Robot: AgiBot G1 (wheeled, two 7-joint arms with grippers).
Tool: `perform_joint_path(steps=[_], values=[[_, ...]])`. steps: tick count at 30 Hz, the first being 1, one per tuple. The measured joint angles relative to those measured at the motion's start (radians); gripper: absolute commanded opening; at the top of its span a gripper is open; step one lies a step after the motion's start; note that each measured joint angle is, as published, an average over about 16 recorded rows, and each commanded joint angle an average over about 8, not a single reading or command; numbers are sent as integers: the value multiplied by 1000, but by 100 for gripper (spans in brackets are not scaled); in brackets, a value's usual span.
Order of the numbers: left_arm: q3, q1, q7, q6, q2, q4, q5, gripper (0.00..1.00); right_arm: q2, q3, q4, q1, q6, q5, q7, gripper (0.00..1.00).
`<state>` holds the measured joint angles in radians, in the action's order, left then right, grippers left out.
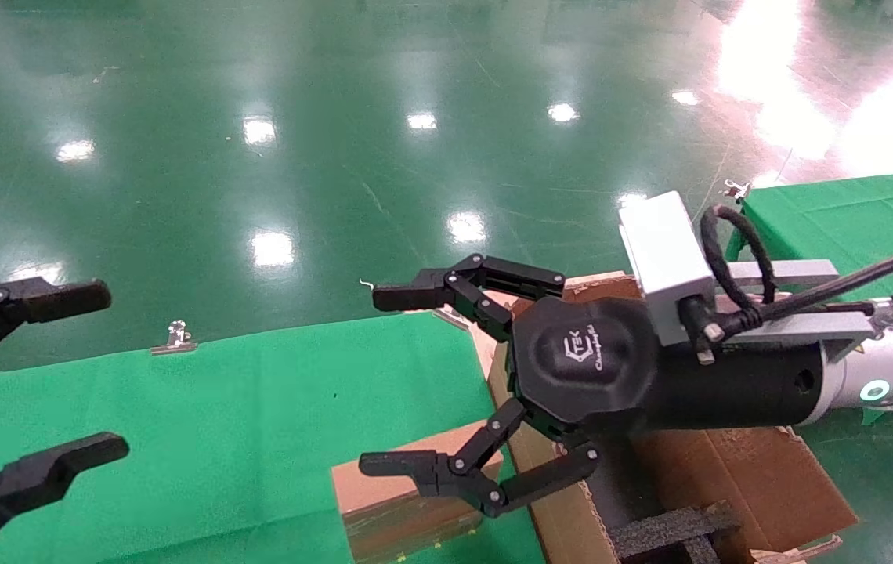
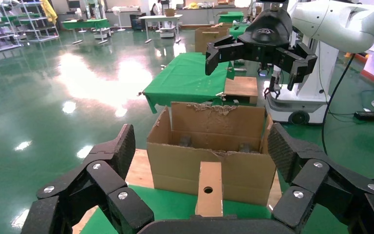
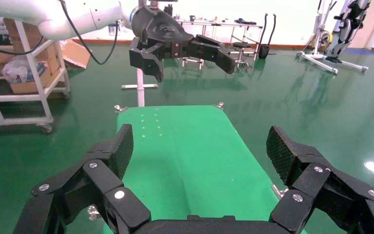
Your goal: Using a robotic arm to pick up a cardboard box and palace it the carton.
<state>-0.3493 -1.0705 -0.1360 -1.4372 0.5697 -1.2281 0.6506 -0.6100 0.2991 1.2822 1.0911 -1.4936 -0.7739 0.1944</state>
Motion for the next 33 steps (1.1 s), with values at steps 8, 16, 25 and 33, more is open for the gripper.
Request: perform_joint_path(steps=[8,16,25,33], values=[[0,0,0,0,0,0,0,0,-24,82,-3,92,-16,-186,20,100],[0,0,0,0,0,0,0,0,-105,225,-23,241,-56,-441,46,100],[0,0,0,0,0,0,0,0,-220,394,-73,369,-80,-642,39,100],[0,0,0,0,0,0,0,0,-295,518,-102,441,-77,-764,3,100]])
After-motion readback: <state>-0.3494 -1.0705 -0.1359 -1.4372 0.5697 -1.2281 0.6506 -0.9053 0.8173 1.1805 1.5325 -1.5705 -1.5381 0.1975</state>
